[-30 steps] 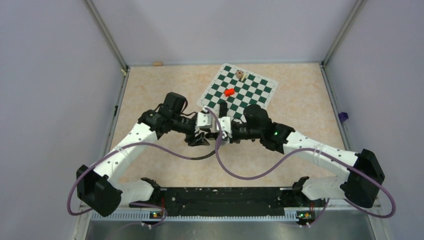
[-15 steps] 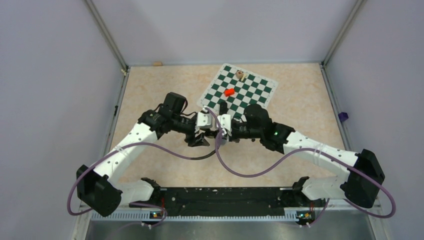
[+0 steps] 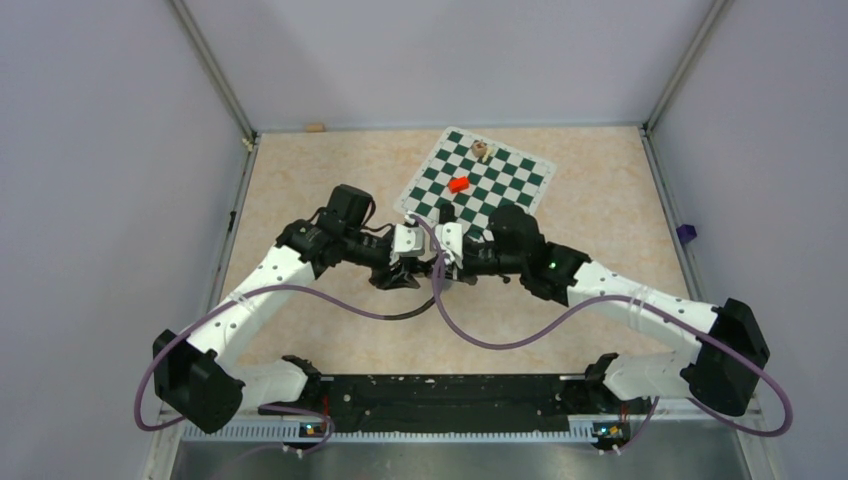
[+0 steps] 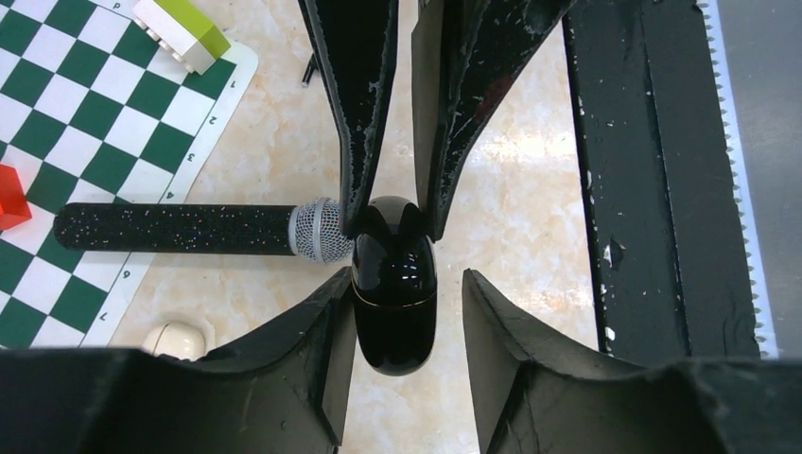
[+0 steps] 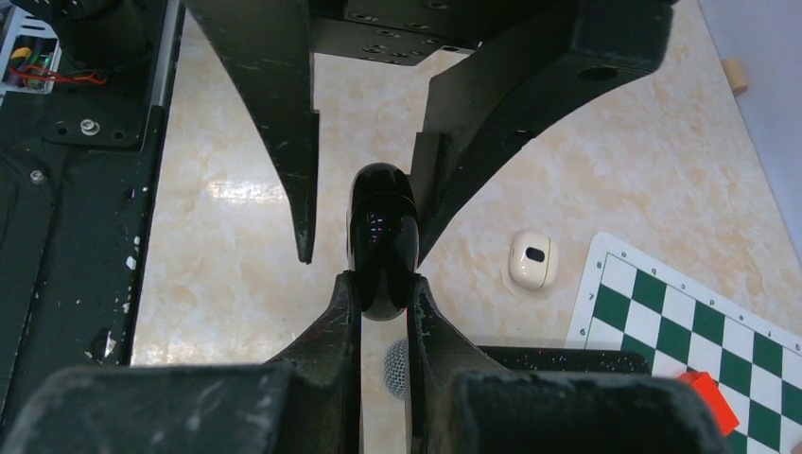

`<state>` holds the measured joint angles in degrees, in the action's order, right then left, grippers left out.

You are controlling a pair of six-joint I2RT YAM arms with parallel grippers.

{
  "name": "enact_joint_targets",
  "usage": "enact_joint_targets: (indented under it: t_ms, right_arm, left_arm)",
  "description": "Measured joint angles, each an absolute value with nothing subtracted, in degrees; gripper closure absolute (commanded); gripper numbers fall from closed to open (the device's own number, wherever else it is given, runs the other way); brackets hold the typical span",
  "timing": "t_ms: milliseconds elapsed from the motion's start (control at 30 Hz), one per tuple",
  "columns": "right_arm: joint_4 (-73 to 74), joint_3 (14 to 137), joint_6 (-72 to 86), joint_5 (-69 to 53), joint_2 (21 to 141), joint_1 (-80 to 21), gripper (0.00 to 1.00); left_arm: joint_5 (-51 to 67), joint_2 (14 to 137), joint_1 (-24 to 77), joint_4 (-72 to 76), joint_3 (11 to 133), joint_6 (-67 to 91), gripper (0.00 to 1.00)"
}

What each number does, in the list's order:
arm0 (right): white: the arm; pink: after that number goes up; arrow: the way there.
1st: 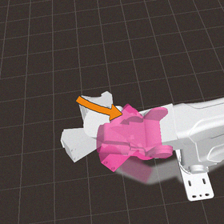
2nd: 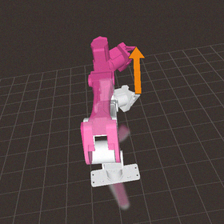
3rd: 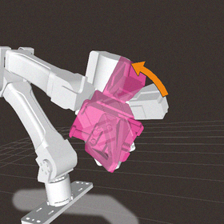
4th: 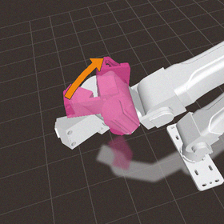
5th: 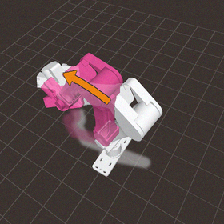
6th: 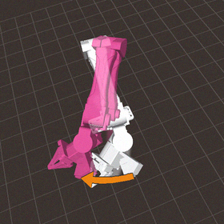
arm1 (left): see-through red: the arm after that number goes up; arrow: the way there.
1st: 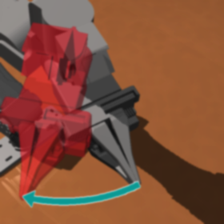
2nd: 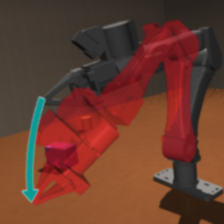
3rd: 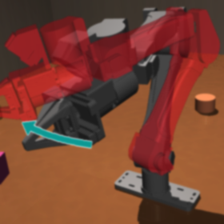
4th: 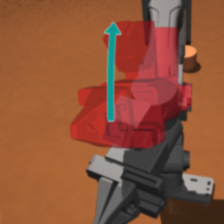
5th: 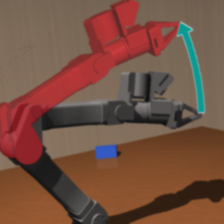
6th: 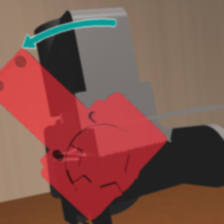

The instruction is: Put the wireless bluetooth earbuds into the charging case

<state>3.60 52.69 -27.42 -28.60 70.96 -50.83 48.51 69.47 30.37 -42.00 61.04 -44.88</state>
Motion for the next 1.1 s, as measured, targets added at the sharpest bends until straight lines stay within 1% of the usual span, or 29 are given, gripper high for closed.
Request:
enact_joint_targets:
  t_ms: [100, 167, 233, 267, 500, 533, 600, 633, 667, 733, 833, 1100]
  right_arm:
    - [3.5, 52.9, -26.8, -29.1, 71.0, -50.8, 1.00]
    - [3.4, 52.9, -26.4, -29.3, 71.0, -50.8, 1.00]
    - [3.5, 52.9, -26.2, -29.4, 71.0, -50.8, 1.00]
    - [3.5, 52.9, -26.1, -29.4, 71.0, -50.8, 1.00]
    - [3.5, 52.9, -26.2, -29.2, 71.0, -50.8, 1.00]
    - [3.5, 52.9, -26.4, -29.0, 71.0, -50.8, 0.97]
    - [3.4, 52.9, -26.8, -28.1, 71.0, -50.8, 0.77]
    - [3.2, 52.9, -26.9, -27.6, 71.0, -50.8, 0.64]
    - [3.0, 52.9, -27.1, -27.1, 71.0, -50.9, 0.55]
    - [2.5, 52.9, -27.5, -25.5, 71.0, -51.0, 0.48]
    - [1.7, 52.9, -28.1, -23.6, 70.9, -50.9, 0.45]
    - [2.1, 52.9, -29.3, -20.3, 69.2, -50.9, 0.43]
  left_arm:
    - [48.5, 69.5, 30.4, -41.9, 61.0, -44.9, 0.71]
    - [48.5, 69.5, 30.3, -41.7, 61.1, -44.9, 0.86]
    - [48.5, 69.5, 30.3, -41.6, 61.0, -45.3, 0.98]
    - [48.4, 69.5, 30.3, -41.6, 61.1, -45.3, 1.00]
    - [48.3, 69.5, 30.3, -41.6, 61.0, -45.1, 1.00]
    - [48.3, 69.5, 30.3, -41.5, 61.0, -45.1, 1.00]
    - [48.2, 69.5, 30.2, -41.4, 61.0, -45.4, 1.00]
    - [48.1, 69.5, 30.1, -41.1, 61.0, -45.5, 1.00]
    - [47.9, 69.5, 30.0, -40.8, 61.0, -45.6, 1.00]
    - [47.8, 69.4, 30.0, -40.2, 60.9, -45.6, 1.00]
    - [47.7, 69.1, 29.9, -40.2, 60.7, -45.7, 1.00]
    - [47.3, 69.0, 29.7, -40.2, 60.6, -45.7, 1.00]
